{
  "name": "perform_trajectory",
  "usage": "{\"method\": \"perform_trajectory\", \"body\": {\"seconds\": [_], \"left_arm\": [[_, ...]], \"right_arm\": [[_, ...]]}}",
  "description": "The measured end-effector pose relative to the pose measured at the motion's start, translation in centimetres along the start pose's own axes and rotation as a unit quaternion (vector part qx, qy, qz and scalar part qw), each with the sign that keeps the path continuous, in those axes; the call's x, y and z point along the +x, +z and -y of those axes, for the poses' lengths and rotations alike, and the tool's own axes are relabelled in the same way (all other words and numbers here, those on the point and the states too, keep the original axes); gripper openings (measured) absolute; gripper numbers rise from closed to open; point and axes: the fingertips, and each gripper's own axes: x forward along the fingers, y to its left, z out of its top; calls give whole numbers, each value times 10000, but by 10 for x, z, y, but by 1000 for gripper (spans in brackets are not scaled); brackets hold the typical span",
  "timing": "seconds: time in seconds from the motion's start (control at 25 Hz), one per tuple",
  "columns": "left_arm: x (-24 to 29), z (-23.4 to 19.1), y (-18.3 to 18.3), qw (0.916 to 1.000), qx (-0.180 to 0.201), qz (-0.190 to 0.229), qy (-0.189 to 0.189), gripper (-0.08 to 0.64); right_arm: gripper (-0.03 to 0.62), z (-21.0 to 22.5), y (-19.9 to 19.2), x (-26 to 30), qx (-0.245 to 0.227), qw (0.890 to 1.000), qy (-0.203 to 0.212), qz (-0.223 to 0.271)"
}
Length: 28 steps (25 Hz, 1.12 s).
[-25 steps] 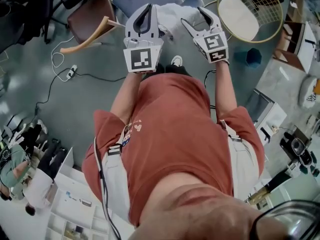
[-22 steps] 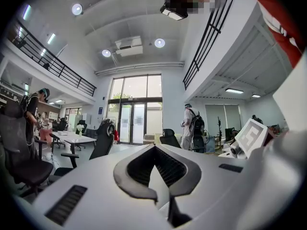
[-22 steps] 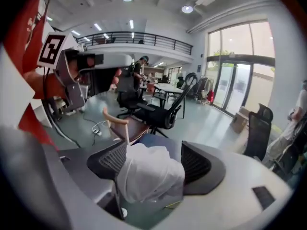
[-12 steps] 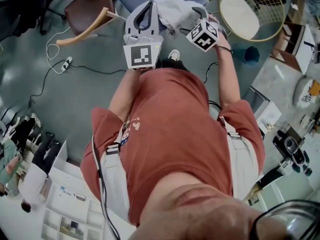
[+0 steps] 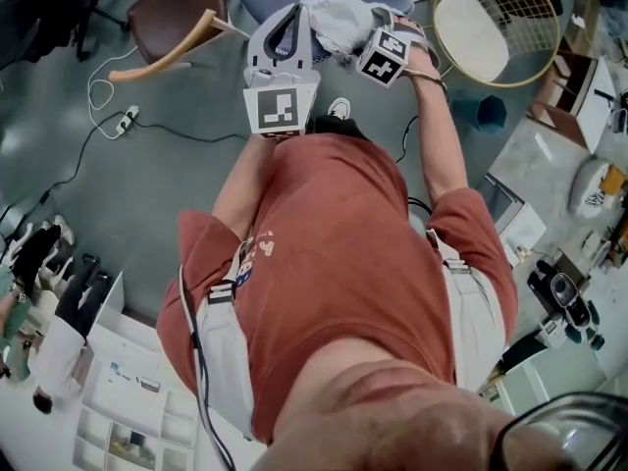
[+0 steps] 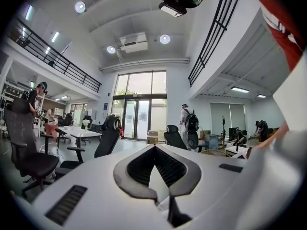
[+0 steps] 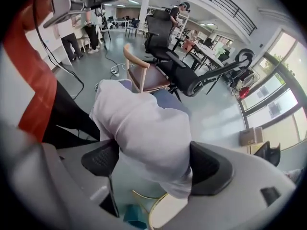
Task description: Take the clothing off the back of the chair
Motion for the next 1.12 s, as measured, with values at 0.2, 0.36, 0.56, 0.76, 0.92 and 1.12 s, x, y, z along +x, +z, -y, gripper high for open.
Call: {"method": "perform_trajectory", "body": {"seconds": [0.2, 0.36, 0.56, 0.76, 0.92, 1.12], "left_arm": [[0, 1, -2, 10000, -9, -34, -22, 14], [1, 4, 4, 9997, -8, 250, -17, 14], [-3, 7, 7, 9997, 8, 255, -9, 14], [-5, 6, 7, 9997, 14, 254, 0, 14], [-5, 8, 11, 9996, 21, 287, -9, 14], [-4, 16, 15, 9995, 21, 301, -95, 14]], "right_arm": [[419, 7, 1, 8, -361, 9981, -505, -39], [332, 12, 1, 4, -636, 9949, -770, 133], [245, 13, 1, -11, -950, 9899, -1035, 198], [189, 11, 3, -29, -1006, 9856, -1306, 382], [80, 4, -3, -43, -629, 9842, -1509, 681], [66, 1, -5, -43, 163, 9807, -1648, 1043]]}}
